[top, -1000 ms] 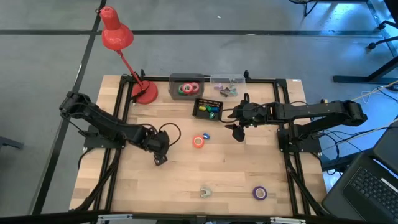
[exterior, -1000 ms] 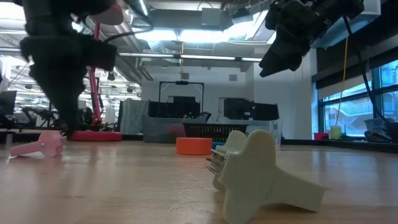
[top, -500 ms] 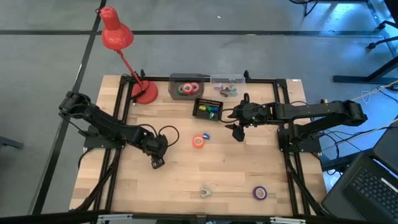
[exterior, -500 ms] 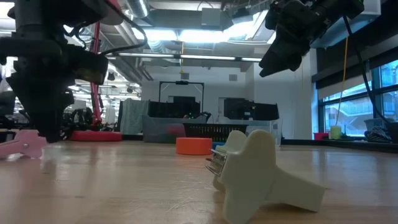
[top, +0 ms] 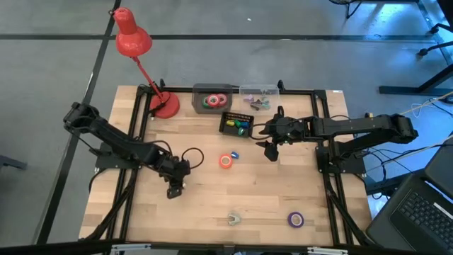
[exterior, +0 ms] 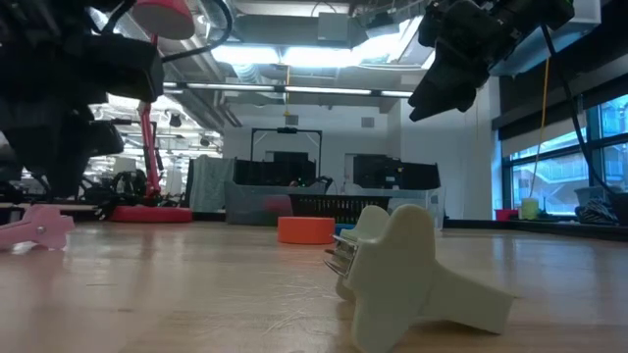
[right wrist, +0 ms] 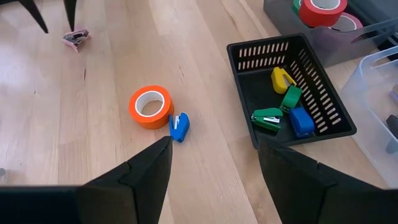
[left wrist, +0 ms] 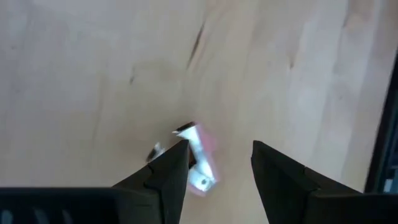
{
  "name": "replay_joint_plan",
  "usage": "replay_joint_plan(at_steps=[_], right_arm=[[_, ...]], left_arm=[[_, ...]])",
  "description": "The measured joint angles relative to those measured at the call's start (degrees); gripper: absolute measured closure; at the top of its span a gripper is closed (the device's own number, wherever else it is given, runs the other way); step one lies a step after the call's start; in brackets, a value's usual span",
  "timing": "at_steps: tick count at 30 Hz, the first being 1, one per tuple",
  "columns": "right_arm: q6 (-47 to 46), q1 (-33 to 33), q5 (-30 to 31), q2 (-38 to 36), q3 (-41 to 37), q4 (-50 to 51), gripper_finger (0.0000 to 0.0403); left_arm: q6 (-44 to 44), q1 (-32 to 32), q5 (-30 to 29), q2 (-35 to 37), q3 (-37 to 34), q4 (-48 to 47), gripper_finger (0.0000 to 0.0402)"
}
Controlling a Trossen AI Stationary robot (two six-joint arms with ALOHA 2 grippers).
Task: Pick and place Stapler, Stapler remover, tape
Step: Put the pink staple remover into the transparent bin
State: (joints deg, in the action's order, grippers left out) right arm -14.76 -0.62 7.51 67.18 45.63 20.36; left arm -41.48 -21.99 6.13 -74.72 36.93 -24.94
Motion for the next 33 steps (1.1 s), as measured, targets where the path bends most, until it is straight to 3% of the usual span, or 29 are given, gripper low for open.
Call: replay_joint_plan(at_steps=[14, 33], right_arm=[[-1.3, 0.0, 0.0, 0.0, 0.0, 0.0, 0.0162], [-1.5, 0.0, 0.0, 0.0, 0.0, 0.0, 0.0162]], left_arm=[[-6.0, -5.1, -6.4, -0.4, 0.0, 1.3, 0.0239], [-5.5, -4.7, -6.1, -10.1, 0.3, 2.8, 0.0257]])
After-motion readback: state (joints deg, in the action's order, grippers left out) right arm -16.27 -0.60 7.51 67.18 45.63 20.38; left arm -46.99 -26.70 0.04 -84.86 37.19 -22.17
